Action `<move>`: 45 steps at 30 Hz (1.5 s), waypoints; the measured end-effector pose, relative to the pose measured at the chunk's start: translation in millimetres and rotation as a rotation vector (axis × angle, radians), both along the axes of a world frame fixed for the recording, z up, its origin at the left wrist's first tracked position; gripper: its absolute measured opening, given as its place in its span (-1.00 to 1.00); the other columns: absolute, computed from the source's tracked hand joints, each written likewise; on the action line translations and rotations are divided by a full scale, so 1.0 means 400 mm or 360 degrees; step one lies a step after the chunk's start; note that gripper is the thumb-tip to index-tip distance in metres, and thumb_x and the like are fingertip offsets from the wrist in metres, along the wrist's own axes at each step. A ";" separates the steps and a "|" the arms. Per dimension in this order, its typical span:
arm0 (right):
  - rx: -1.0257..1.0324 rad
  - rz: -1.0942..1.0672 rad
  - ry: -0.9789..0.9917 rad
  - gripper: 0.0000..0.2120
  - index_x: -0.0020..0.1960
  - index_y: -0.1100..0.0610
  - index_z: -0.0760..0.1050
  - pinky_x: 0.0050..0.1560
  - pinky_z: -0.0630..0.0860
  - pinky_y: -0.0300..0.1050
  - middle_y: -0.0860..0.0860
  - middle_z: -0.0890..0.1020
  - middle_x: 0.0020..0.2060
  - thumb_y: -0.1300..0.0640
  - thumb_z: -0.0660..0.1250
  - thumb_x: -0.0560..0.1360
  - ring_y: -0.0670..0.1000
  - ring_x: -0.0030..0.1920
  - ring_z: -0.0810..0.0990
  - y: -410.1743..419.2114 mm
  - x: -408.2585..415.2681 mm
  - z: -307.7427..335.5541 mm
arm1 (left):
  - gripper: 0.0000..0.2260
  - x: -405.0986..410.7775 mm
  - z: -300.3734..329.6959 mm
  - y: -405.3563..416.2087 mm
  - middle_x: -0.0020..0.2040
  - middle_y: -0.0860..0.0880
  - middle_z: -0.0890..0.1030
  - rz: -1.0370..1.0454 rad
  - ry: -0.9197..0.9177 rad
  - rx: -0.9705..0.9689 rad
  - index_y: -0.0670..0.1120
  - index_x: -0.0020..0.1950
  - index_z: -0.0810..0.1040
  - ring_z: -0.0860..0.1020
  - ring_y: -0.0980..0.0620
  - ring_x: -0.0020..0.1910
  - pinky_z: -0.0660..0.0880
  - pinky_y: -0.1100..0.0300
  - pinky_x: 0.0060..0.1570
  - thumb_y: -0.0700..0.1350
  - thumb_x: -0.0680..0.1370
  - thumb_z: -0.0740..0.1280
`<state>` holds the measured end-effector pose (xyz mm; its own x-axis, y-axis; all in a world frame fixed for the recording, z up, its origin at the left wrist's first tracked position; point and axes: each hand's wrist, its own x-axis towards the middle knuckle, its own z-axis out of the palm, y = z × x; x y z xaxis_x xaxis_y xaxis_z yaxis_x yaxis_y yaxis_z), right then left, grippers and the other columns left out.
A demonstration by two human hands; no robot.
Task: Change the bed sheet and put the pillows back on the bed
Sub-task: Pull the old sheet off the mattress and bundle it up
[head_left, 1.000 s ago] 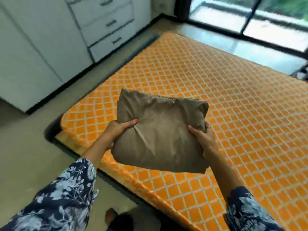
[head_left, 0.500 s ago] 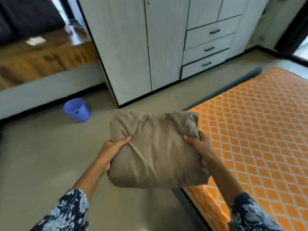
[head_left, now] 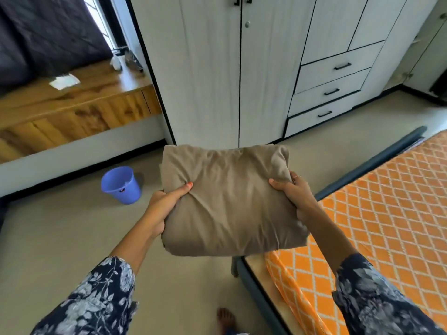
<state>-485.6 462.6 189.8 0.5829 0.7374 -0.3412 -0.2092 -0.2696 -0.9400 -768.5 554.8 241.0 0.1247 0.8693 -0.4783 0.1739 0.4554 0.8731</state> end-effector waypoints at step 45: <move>-0.0174 -0.1391 -0.0162 -0.45 0.32 0.00 0.40 0.17 0.53 0.07 0.00 0.58 0.08 0.07 0.51 0.39 0.05 0.06 0.58 0.681 1.768 0.083 | -0.45 2.251 -0.007 1.166 -0.06 -0.10 0.64 -0.1521 -0.0030 -0.0025 -0.24 0.20 0.55 0.61 -0.08 -0.11 0.50 0.15 -0.20 0.09 0.37 0.52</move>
<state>221.4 734.9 223.0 0.9538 -0.0194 -0.2998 -0.2994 -0.1422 -0.9435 131.8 1021.3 238.4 0.7863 0.3894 -0.4797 0.4644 0.1397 0.8745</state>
